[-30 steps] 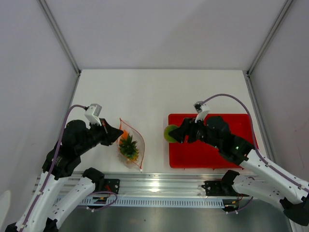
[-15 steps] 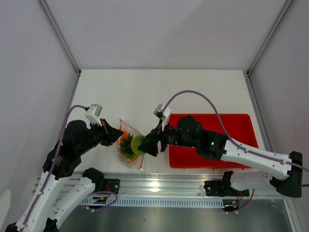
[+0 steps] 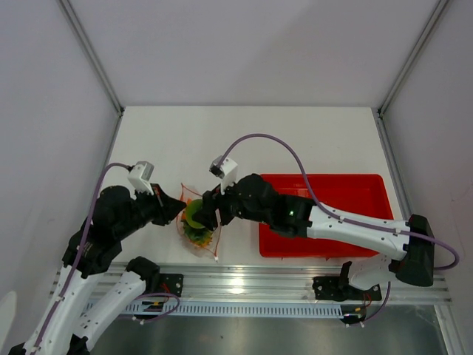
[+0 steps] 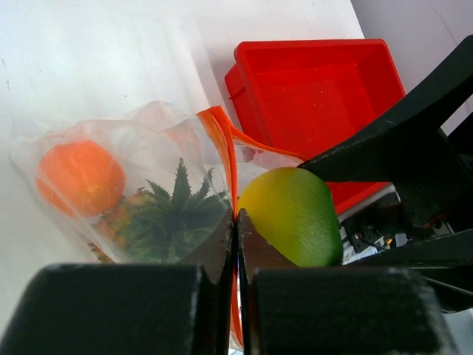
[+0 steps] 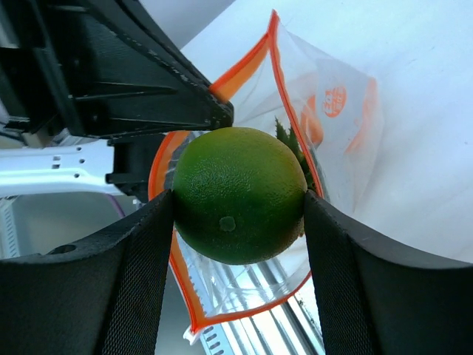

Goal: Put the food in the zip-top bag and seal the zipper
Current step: Place the fake fruit in the zipper food storage bag.

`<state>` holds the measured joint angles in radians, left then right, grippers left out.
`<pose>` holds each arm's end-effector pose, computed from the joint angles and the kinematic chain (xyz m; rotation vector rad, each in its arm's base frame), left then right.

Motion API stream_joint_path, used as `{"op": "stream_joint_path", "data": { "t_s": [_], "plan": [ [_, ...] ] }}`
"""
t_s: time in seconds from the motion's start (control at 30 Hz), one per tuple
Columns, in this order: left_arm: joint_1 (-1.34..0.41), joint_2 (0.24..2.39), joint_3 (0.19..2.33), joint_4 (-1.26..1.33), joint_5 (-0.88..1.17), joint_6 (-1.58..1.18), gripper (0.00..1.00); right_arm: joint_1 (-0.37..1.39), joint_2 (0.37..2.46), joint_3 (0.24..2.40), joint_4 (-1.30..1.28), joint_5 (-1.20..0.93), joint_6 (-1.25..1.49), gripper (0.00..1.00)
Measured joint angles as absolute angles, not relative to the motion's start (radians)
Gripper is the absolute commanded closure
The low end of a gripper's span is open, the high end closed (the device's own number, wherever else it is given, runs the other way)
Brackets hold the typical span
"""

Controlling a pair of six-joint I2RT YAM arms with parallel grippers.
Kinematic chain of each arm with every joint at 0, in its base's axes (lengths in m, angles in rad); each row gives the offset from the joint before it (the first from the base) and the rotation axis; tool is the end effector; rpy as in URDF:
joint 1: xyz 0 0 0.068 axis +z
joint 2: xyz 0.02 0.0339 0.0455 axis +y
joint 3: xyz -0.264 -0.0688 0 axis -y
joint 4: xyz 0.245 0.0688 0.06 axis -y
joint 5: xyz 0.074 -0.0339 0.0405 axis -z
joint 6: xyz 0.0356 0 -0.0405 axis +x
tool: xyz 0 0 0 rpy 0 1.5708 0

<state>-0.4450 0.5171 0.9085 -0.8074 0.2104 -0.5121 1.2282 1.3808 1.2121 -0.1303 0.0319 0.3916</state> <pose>0.0813 -0.0470 0.3490 0.0728 2.0720 -0.8143 0.1107 0.3071 0.3585 -0.7978 1.8532 1.0564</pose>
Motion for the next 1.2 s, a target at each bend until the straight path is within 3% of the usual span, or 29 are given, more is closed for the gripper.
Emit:
{"op": "stream_joint_path", "data": {
  "t_s": [0.57,1.2],
  "plan": [
    [-0.445,0.514,0.928,-0.836,0.243,-0.512,0.99,1.242,1.521,1.254,-0.114,0.284,0.511,1.0],
    [-0.446,0.519,0.96,-0.877,0.236,-0.496,0.99,1.296,1.618,1.086,0.33,0.306,0.31,1.0]
  ]
}}
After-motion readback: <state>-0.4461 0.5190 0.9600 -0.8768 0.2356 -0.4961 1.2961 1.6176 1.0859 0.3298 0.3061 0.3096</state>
